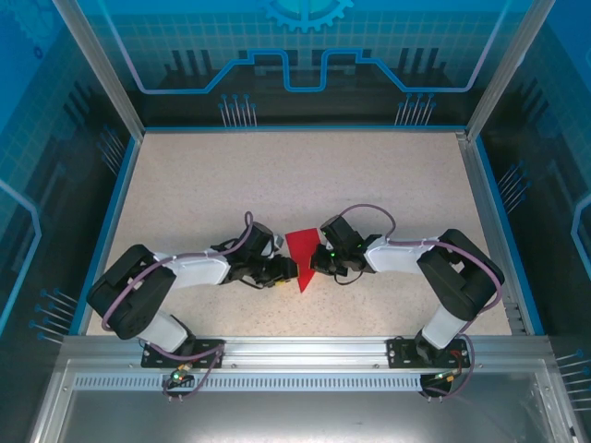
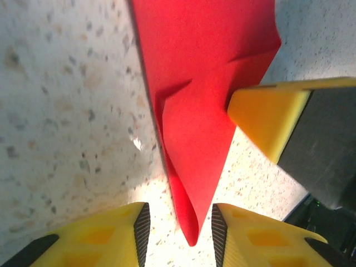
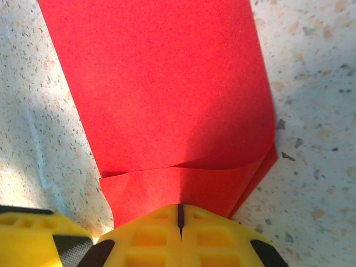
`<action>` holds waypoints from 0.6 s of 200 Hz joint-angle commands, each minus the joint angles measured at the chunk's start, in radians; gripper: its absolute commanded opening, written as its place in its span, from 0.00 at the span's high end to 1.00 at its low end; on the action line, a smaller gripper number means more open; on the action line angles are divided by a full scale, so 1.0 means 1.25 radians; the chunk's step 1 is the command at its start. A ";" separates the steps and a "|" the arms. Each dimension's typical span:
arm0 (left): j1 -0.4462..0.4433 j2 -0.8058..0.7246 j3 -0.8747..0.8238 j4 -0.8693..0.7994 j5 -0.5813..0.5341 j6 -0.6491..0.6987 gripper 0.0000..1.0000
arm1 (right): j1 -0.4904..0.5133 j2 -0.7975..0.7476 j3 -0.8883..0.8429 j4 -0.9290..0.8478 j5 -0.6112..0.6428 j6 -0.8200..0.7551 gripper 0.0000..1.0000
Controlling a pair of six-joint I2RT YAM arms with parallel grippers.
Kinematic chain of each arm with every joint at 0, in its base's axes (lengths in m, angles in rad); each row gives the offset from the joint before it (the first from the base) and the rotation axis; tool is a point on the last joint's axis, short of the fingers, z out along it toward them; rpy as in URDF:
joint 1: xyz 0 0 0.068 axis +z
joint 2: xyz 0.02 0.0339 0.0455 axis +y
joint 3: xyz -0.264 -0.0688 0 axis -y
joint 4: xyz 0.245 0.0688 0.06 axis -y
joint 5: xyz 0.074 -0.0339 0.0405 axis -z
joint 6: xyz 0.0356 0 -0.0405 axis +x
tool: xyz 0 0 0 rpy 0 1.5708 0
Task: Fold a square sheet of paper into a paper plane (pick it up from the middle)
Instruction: Third fold the triangle at the center of the table.
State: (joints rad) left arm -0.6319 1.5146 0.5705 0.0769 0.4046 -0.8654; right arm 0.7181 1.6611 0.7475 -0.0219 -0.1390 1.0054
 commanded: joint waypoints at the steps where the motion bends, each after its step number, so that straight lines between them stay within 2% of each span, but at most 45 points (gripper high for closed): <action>1: -0.012 -0.022 -0.026 0.053 0.033 -0.048 0.61 | -0.006 0.000 0.016 -0.009 0.022 0.014 1.00; 80: -0.032 0.036 -0.016 0.126 0.062 -0.083 0.71 | -0.005 -0.011 0.011 -0.014 0.030 0.023 1.00; 120: -0.034 0.017 -0.018 0.129 0.059 -0.086 0.73 | -0.006 -0.007 0.008 -0.015 0.038 0.034 1.00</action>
State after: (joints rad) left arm -0.6640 1.5459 0.5453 0.2188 0.4538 -0.9642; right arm 0.7181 1.6611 0.7475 -0.0223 -0.1299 1.0283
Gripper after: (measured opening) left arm 0.269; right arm 0.040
